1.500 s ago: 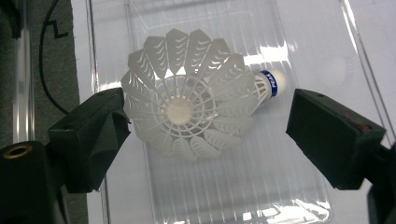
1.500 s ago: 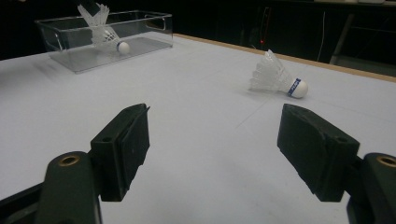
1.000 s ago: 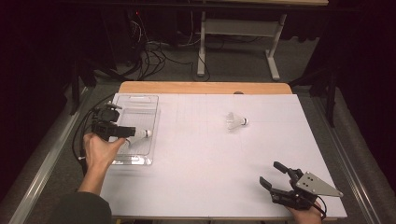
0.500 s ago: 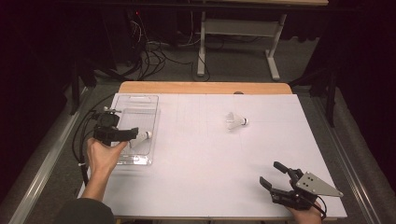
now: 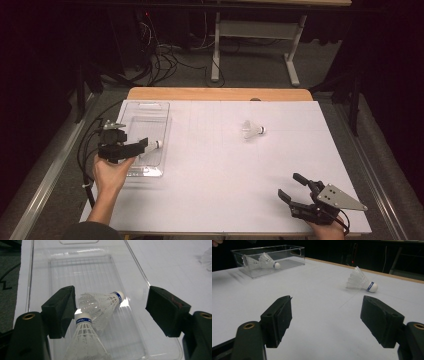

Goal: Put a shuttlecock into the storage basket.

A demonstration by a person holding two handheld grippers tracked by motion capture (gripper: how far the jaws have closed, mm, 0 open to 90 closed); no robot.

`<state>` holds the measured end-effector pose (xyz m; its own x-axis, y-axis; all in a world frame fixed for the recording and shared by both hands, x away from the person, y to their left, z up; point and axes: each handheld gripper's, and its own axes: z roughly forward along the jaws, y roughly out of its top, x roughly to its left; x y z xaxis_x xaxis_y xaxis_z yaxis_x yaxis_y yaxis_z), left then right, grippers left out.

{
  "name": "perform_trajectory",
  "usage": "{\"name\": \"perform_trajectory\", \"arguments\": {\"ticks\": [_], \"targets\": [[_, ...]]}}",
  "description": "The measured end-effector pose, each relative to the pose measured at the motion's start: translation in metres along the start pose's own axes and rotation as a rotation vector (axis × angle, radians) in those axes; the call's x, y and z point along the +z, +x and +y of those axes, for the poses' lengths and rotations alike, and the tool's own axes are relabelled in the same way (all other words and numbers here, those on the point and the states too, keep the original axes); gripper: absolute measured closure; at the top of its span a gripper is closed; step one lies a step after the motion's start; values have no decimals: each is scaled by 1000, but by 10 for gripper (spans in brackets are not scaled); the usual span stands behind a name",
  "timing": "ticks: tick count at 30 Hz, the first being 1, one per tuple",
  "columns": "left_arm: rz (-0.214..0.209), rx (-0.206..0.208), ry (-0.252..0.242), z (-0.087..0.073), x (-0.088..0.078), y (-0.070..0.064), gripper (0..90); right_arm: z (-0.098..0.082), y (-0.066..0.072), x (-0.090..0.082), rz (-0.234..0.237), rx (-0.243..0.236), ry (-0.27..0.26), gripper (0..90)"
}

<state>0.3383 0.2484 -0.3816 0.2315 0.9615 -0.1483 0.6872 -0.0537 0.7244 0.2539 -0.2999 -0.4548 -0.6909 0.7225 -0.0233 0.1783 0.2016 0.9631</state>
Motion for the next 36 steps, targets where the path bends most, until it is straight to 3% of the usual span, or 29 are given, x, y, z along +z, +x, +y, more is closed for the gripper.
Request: {"name": "perform_trajectory", "arguments": {"ticks": [15,29,36], "targets": [[-51,-26,-108,-13,-6,4,281,0,0,0,2,1,0,256],[-64,-15,-207,-27,-9,5,295,0,0,0,2,1,-1,256],[-46,1,-263,-36,-13,6,292,0,0,1,3,-1,0,256]]}}
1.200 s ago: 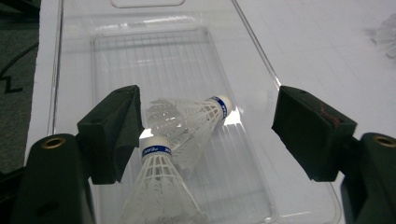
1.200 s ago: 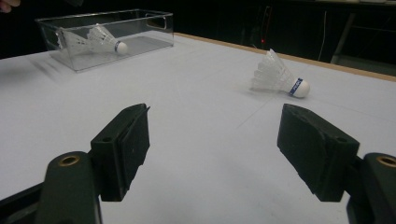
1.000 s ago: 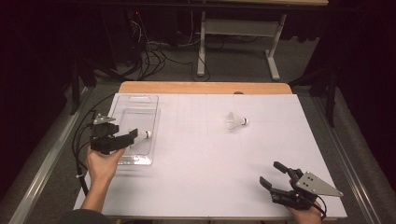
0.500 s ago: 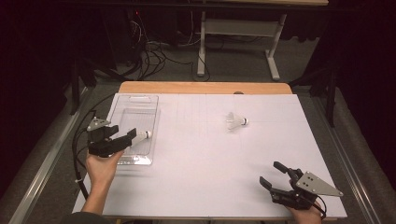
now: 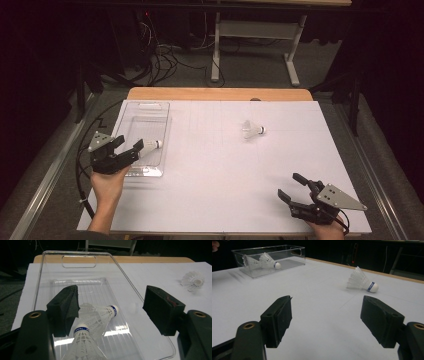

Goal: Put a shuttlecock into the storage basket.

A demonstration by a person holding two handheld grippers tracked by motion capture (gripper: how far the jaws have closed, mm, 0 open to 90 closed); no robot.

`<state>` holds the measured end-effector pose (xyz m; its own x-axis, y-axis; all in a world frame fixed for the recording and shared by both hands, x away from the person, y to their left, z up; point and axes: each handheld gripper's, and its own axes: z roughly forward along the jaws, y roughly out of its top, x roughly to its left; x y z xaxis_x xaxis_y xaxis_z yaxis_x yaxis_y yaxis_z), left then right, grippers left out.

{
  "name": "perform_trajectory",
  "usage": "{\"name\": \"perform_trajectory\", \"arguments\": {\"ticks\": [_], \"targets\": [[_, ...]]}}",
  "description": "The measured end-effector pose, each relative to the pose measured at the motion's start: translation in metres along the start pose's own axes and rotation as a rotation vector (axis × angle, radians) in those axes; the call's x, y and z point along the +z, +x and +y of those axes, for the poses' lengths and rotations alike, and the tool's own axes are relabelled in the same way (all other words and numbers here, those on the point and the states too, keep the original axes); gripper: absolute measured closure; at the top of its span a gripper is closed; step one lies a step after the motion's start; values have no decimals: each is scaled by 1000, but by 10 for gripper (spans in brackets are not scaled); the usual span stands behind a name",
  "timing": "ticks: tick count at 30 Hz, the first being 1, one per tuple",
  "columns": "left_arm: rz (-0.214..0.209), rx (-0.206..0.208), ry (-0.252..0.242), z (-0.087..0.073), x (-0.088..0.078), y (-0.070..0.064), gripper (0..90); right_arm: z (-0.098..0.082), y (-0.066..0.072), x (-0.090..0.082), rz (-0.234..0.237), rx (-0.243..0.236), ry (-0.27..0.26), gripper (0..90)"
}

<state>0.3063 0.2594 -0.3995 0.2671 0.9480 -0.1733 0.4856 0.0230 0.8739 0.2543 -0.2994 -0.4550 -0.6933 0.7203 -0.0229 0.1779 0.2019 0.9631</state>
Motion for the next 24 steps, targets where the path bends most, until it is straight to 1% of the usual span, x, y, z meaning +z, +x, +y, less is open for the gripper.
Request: {"name": "perform_trajectory", "arguments": {"ticks": [10,15,21,24], "targets": [[11,5,-52,-8,-10,0,293,0,0,0,2,-3,0,256],[10,25,-67,-11,-14,-3,292,0,1,0,0,-2,0,255],[10,27,-76,-16,-17,-4,289,0,1,0,1,-2,1,255],[11,35,-80,-20,-20,-6,288,0,0,0,3,-2,1,255]]}}
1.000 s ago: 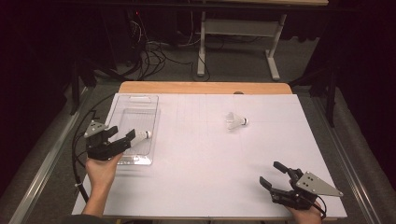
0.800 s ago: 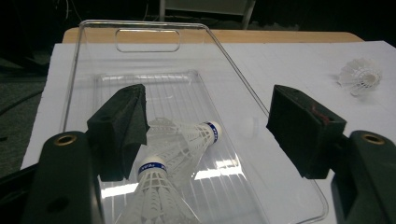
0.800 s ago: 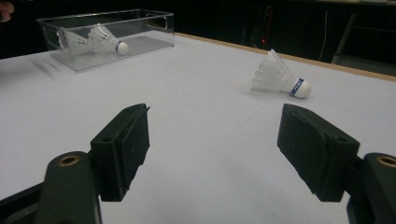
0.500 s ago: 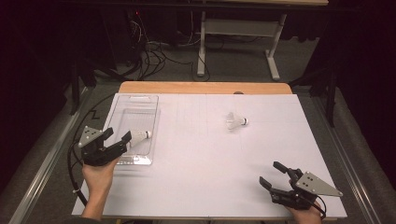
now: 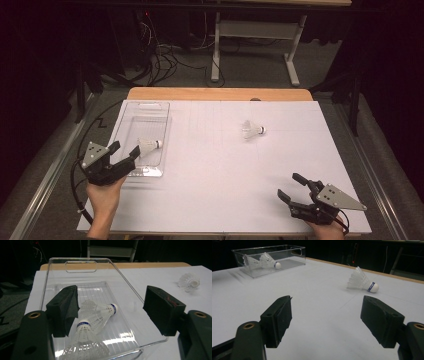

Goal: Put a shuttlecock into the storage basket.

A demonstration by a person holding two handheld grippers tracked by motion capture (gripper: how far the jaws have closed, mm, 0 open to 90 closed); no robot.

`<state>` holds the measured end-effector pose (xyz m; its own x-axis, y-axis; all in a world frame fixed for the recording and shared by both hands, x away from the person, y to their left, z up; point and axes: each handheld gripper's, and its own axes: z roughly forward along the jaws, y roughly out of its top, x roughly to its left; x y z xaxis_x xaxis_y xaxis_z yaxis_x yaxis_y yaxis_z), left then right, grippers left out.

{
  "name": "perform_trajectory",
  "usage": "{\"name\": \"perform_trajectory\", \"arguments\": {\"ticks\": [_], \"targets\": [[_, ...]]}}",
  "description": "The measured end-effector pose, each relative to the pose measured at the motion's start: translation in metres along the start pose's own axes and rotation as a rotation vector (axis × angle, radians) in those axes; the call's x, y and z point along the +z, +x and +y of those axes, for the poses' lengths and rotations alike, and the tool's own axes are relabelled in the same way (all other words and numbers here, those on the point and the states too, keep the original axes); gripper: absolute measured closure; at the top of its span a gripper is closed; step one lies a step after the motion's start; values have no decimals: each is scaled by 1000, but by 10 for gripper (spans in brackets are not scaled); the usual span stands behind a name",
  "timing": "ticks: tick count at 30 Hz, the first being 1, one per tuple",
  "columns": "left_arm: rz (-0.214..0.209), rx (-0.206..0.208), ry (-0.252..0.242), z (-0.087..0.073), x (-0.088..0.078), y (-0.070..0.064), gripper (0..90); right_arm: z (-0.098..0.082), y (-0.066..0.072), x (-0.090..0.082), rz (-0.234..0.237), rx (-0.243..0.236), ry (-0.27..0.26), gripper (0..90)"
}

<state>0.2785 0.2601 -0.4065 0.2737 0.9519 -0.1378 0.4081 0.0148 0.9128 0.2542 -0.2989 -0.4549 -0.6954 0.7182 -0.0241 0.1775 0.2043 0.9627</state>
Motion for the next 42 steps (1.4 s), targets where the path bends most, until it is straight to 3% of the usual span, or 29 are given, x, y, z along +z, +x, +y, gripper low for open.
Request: {"name": "perform_trajectory", "arguments": {"ticks": [42], "targets": [[-46,33,-2,-38,-31,-18,281,0,0,1,2,1,0,253]]}}
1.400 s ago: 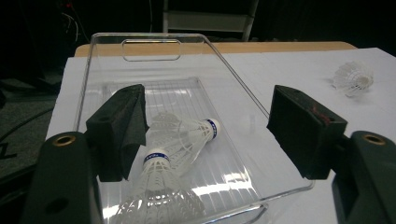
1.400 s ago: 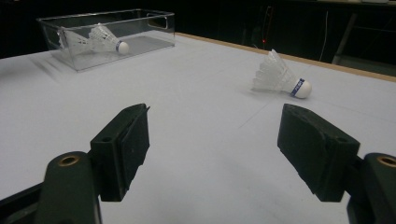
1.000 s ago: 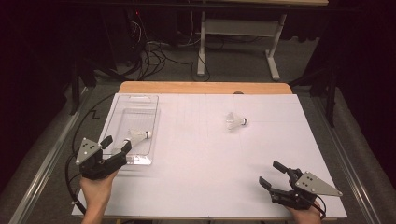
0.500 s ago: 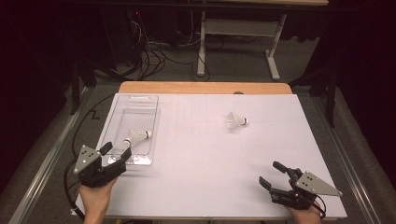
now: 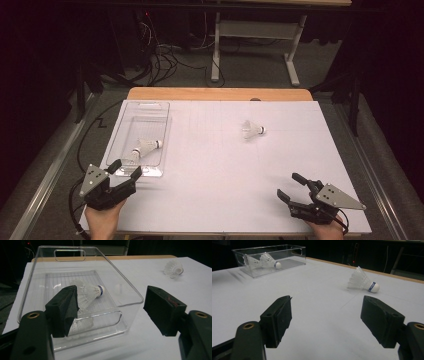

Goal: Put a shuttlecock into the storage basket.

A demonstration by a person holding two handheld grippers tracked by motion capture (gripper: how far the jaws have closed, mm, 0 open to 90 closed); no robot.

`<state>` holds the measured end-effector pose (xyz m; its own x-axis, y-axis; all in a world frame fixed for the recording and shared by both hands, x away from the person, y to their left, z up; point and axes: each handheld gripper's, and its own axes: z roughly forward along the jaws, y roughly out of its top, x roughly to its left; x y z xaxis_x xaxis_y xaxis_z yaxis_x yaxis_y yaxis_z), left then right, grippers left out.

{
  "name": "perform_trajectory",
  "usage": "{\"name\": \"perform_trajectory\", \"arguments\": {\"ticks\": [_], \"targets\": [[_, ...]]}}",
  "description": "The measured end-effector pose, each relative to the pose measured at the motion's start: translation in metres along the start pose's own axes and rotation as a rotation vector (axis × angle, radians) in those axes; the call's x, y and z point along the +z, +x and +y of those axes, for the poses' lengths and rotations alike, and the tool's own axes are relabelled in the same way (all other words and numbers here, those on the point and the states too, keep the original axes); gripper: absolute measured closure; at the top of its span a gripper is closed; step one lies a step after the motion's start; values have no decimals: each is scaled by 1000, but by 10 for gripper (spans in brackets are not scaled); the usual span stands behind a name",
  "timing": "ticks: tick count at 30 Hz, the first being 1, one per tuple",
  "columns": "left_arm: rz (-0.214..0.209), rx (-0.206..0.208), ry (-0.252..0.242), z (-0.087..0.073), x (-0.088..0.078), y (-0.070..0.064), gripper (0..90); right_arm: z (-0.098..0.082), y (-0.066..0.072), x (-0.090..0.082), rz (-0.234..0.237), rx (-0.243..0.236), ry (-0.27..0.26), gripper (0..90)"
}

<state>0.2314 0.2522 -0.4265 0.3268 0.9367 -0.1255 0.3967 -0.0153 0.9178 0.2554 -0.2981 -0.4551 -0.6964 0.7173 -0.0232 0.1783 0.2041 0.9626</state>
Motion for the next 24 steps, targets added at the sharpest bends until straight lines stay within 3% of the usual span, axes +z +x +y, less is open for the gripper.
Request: {"name": "perform_trajectory", "arguments": {"ticks": [24], "targets": [[-10,-29,-4,-21,-10,-1,275,1,-2,2,-18,9,7,246]]}}
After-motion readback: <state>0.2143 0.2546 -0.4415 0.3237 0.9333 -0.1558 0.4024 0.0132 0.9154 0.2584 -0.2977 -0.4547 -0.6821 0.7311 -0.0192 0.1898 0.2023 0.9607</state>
